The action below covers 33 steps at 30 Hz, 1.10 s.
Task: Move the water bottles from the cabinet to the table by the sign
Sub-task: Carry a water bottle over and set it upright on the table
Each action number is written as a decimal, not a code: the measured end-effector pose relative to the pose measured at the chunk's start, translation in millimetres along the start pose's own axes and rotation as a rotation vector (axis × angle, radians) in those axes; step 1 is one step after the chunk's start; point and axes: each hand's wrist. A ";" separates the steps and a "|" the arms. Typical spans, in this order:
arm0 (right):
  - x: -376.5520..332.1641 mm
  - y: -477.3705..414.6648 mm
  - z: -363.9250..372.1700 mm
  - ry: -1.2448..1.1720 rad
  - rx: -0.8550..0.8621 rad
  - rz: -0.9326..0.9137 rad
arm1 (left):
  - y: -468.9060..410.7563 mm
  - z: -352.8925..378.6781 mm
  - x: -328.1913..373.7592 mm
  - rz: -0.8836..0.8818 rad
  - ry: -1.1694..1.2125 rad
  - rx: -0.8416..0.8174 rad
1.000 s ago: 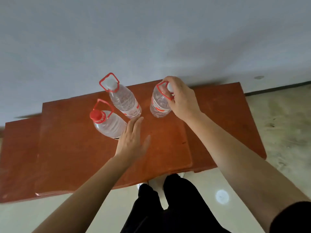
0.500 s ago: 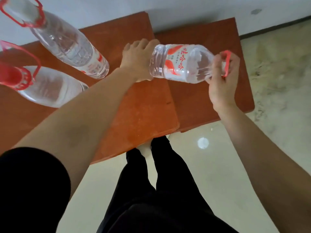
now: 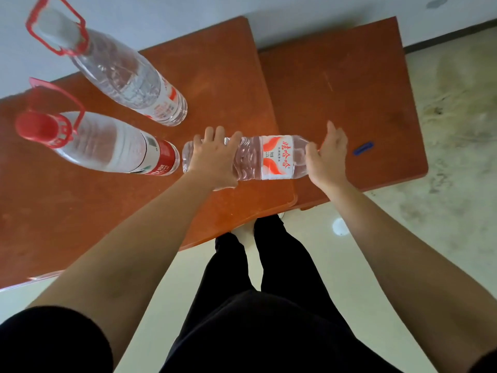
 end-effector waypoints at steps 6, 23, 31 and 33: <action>-39.0 -15.3 2.6 0.509 -0.562 -0.520 | -1.7 9.3 -14.4 0.083 0.012 -0.024; -40.8 5.5 23.0 0.942 -0.451 -0.634 | 17.0 18.7 -11.3 -0.034 0.037 0.035; -32.2 47.5 30.7 0.940 -0.491 -0.703 | 70.2 61.7 -3.7 -0.098 0.083 0.019; -37.0 67.6 39.0 0.936 -0.502 -0.710 | 85.2 73.1 -12.1 -0.103 0.100 0.018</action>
Point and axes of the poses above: each hand's wrist, its own y-axis away from the middle knuckle, its own z-axis out of the palm, x = y × z, and after that the axes turned 12 degrees about -z, right-handed
